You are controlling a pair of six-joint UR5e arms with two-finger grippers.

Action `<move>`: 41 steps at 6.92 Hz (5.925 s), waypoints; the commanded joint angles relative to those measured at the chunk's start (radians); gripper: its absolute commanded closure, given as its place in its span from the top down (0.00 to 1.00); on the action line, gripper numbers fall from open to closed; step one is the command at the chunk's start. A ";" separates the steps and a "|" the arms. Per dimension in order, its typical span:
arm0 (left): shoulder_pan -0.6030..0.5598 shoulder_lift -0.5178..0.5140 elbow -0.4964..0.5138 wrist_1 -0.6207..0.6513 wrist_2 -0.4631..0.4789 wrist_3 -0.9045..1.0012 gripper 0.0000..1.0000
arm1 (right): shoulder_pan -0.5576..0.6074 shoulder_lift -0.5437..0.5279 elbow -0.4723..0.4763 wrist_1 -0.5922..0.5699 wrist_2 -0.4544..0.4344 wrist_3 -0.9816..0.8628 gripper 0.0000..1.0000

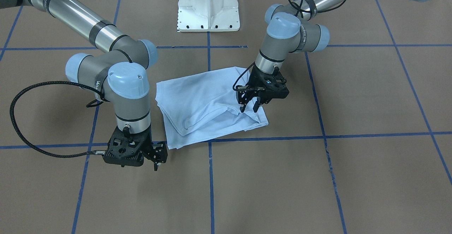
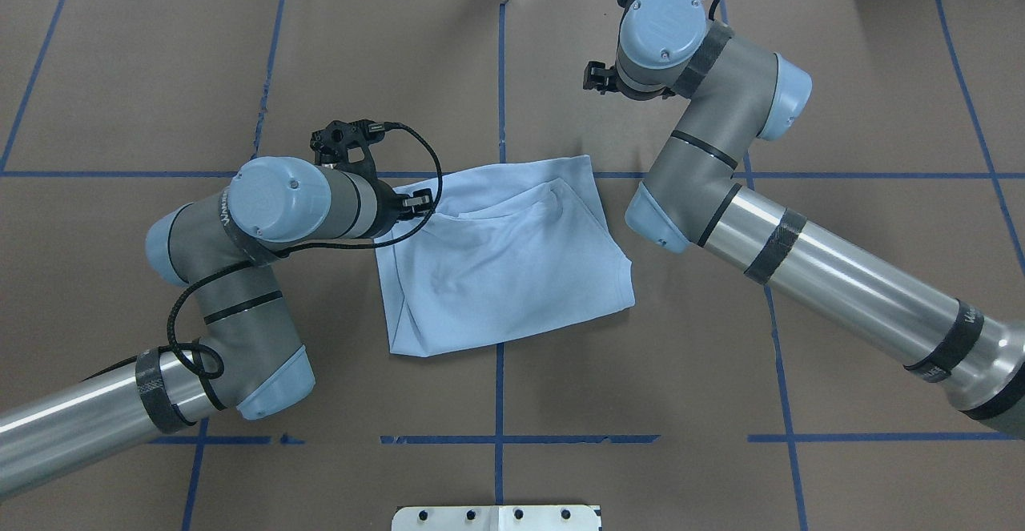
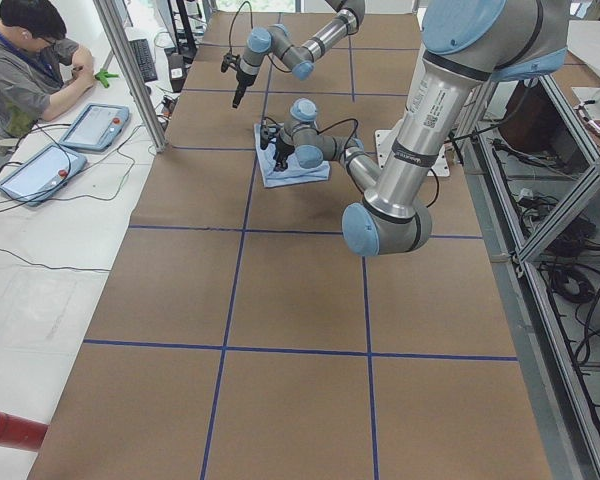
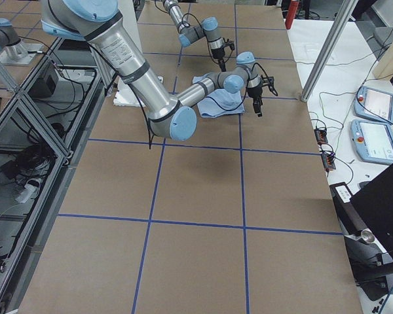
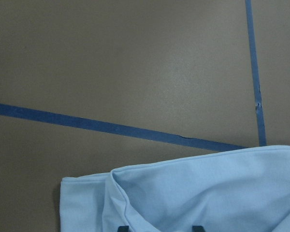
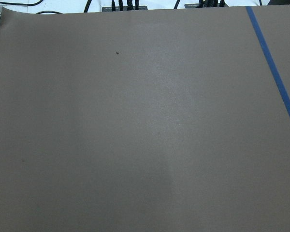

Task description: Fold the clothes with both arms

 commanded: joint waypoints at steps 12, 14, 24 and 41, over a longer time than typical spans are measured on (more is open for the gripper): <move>-0.126 -0.025 0.086 0.013 -0.030 0.216 1.00 | 0.018 0.006 0.002 -0.003 0.079 -0.064 1.00; -0.207 0.097 -0.083 0.051 -0.119 0.412 1.00 | 0.137 -0.068 0.046 -0.017 0.278 -0.246 1.00; -1.021 0.658 -0.243 0.478 -0.553 1.569 1.00 | 0.819 -0.841 0.400 -0.300 0.597 -1.305 1.00; -1.030 0.663 -0.265 0.579 -0.635 1.561 1.00 | 0.818 -0.892 0.443 -0.292 0.669 -1.305 1.00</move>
